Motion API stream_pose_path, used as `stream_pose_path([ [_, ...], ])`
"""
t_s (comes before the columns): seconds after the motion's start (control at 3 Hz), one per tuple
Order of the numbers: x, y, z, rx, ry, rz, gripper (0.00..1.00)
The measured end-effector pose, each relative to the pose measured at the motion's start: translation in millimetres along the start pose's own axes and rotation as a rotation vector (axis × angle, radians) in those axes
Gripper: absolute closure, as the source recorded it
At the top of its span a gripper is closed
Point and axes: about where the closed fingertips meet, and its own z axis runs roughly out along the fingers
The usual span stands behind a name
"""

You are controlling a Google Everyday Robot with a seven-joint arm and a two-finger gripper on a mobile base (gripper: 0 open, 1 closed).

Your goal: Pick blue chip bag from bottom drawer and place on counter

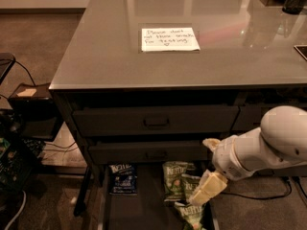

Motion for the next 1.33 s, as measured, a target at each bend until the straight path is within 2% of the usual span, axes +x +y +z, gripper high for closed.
stream_pose_path([
  [0.33, 1.9, -0.6, 4.3, -0.006, -0.004, 0.006, 0.0],
  [0.67, 16.1, 0.1, 30.7, -0.014, -0.025, 0.002, 0.0],
  [1.0, 32.1, 6.8, 97.0, -0.033, -0.089, -0.023, 0.0],
  [1.33, 25.7, 11.3, 166.0, -0.042, -0.142, -0.069, 0.0],
])
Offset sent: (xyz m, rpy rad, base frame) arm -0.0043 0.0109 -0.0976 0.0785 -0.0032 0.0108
